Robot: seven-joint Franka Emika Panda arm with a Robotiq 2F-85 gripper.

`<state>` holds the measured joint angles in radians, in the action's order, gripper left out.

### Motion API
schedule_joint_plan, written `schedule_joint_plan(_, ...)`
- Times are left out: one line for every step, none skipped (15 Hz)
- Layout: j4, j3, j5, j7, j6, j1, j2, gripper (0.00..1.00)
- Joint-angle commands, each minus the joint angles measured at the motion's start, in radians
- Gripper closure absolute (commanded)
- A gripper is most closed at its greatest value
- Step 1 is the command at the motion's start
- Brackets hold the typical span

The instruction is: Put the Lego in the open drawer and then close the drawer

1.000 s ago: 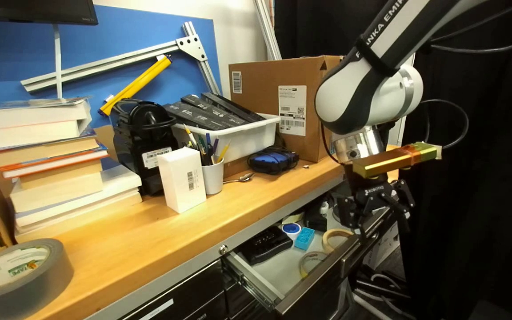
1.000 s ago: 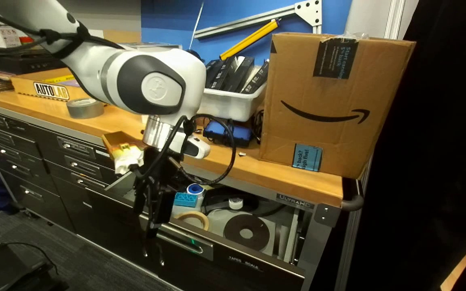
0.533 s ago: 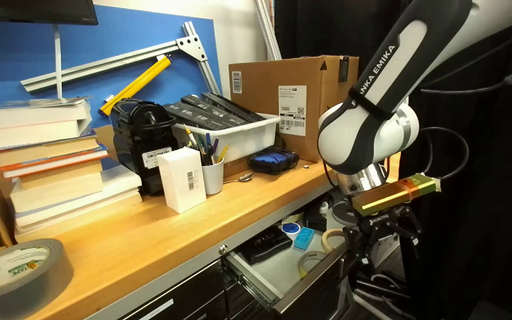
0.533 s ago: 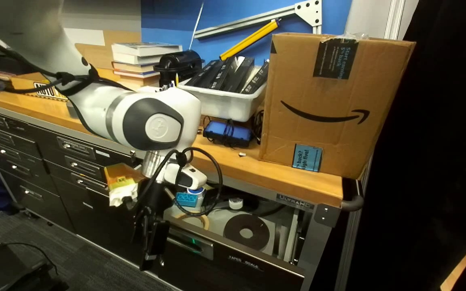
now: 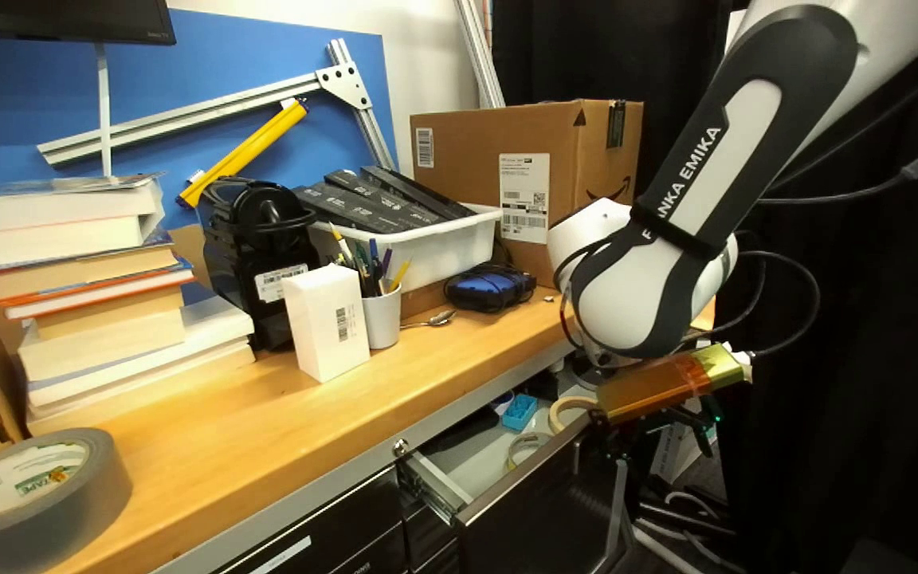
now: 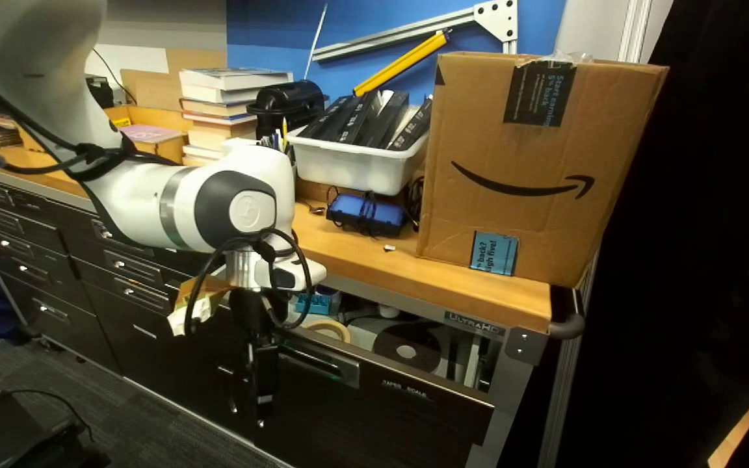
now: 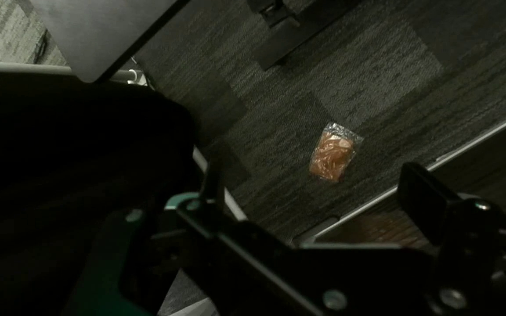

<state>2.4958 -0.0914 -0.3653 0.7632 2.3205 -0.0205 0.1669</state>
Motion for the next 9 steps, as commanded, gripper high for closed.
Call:
schedule_joint_plan(-0.04, -0.007, -0.1, 0.17, 0.024, 0.06, 0.041, 0.0)
schedule_joint_plan(-0.052, -0.003, -0.117, 0.207, 0.022, 0.074, 0.053, 0.0)
schedule_joint_plan(-0.066, 0.0, -0.136, 0.24, 0.02, 0.089, 0.066, 0.0)
schedule_joint_plan(-0.083, 0.003, -0.153, 0.271, 0.02, 0.103, 0.079, 0.0)
schedule_joint_plan(-0.097, 0.004, -0.169, 0.299, 0.022, 0.118, 0.09, 0.0)
schedule_joint_plan(-0.116, 0.007, -0.185, 0.327, 0.023, 0.133, 0.102, 0.0)
schedule_joint_plan(-0.133, 0.009, -0.196, 0.348, 0.022, 0.146, 0.113, 0.0)
schedule_joint_plan(-0.151, 0.012, -0.207, 0.369, 0.024, 0.159, 0.125, 0.0)
schedule_joint_plan(-0.168, 0.013, -0.221, 0.393, 0.031, 0.172, 0.135, 0.0)
